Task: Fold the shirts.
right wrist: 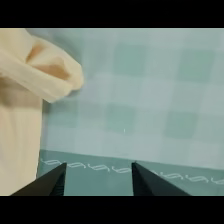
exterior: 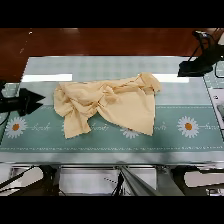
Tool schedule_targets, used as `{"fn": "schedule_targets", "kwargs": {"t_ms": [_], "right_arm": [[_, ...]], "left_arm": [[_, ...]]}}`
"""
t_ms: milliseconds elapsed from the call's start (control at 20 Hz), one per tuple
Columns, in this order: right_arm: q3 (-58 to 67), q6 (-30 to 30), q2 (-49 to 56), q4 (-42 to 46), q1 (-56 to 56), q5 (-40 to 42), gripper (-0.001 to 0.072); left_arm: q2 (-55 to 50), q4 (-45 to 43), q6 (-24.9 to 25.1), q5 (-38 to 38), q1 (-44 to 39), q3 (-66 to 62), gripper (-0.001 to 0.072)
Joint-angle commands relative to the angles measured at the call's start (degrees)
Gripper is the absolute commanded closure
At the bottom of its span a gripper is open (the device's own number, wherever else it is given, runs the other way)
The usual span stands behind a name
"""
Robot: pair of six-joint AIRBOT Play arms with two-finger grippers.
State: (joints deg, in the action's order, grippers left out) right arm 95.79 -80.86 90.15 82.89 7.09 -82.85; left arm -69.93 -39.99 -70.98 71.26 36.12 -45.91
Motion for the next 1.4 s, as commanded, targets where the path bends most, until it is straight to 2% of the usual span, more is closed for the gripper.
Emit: {"fn": "schedule_targets", "kwargs": {"t_ms": [0,50,100,300,500,550,600,750,900,950,1050,1200,1350], "right_arm": [[-5.6,-0.5,-3.6,-4.9,3.7,-0.5,0.0238],[-9.0,-0.1,-4.9,-7.8,4.3,1.1,0.0240],[-12.2,0.9,-6.2,-10.1,4.3,2.6,0.0240],[-25.1,3.0,-12.4,-14.4,3.8,10.2,0.0263],[-33.5,4.5,-16.4,-14.7,3.8,12.1,0.0263],[-34.8,4.7,-17.2,-14.7,3.8,12.1,0.0263],[-35.8,4.7,-18.1,-14.7,3.8,12.2,0.0263],[-36.7,4.7,-20.6,-14.9,3.8,12.2,0.0263],[-36.7,4.6,-22.8,-14.1,3.8,12.0,0.0261],[-36.7,4.5,-22.9,-13.4,3.8,11.3,0.0259],[-37.5,4.3,-22.9,-11.8,4.2,9.2,0.0253],[-42.8,4.0,-23.0,-13.4,6.5,8.2,0.0237],[-52.3,4.7,-23.2,-20.0,8.2,8.2,0.0215]], "left_arm": [[2.6,-11.9,-3.3,4.4,5.6,4.4,0.0150],[2.3,-9.9,-3.2,2.7,4.8,6.8,0.0062],[2.0,-8.2,-2.7,0.9,3.7,8.9,0.0050],[-0.3,-5.8,-1.6,-4.2,-2.6,11.6,0.0051],[-2.8,3.5,-1.6,-13.8,-9.1,11.5,0.0055],[-3.5,5.3,-1.6,-15.8,-10.3,11.5,0.0086],[-4.4,6.9,-1.6,-17.4,-11.3,11.5,0.0169],[-8.0,9.7,-1.8,-20.0,-14.2,11.5,0.0229],[-11.9,10.1,-1.7,-20.2,-15.4,11.5,0.0426],[-12.6,10.0,-1.7,-20.2,-15.3,11.5,0.0526],[-12.5,10.1,-0.6,-19.9,-15.0,11.4,0.0666],[-12.1,10.1,4.4,-16.0,-15.0,9.8,0.0673],[-10.4,10.0,7.6,-11.5,-15.0,7.6,0.0673]]}}
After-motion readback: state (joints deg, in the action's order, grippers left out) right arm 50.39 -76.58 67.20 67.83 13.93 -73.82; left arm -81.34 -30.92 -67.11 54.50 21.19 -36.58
